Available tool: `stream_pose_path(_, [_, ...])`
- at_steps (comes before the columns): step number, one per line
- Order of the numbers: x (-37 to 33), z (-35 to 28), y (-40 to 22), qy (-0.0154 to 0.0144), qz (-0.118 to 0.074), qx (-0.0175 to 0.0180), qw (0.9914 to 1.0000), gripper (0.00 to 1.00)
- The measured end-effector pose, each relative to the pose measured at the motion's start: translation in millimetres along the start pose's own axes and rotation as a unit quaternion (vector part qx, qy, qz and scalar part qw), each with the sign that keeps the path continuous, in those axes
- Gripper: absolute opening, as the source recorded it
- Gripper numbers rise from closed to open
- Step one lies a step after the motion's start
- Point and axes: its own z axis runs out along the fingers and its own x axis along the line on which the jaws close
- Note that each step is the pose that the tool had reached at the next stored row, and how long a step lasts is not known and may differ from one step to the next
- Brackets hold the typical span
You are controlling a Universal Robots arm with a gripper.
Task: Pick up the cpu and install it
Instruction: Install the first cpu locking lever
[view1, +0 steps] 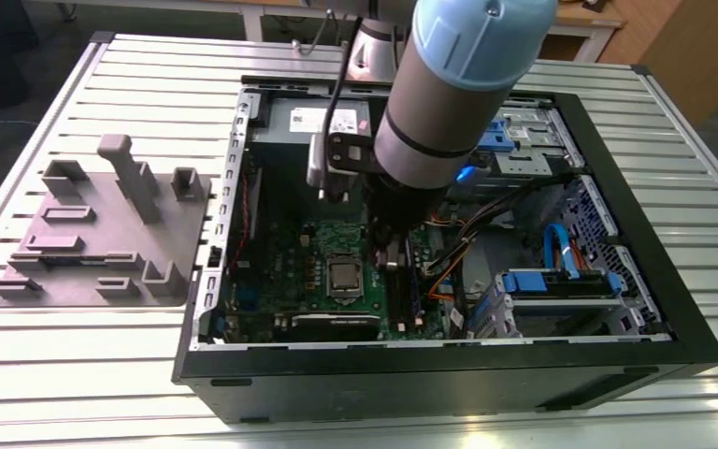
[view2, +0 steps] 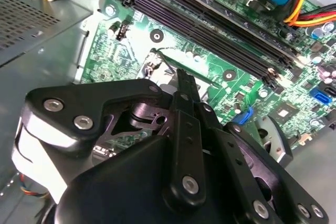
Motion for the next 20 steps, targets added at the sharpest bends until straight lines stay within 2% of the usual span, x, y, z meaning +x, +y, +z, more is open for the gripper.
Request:
stream_pose_path(4, [0.5,4.1,-0.1,0.0014,-0.01,-0.0003,0.99995,0.1])
stream_pose_path(11, [5.6,6.0,-0.4,0.0029,-0.02,-0.0009,0.99979,0.1])
stream_pose_path(16, [10.2,6.5,-0.3,0.0056,-0.023,-0.0007,0.99972,0.1])
stream_pose_path(20, [13.2,7.5,-0.2,0.009,-0.025,-0.0001,0.99964,0.1])
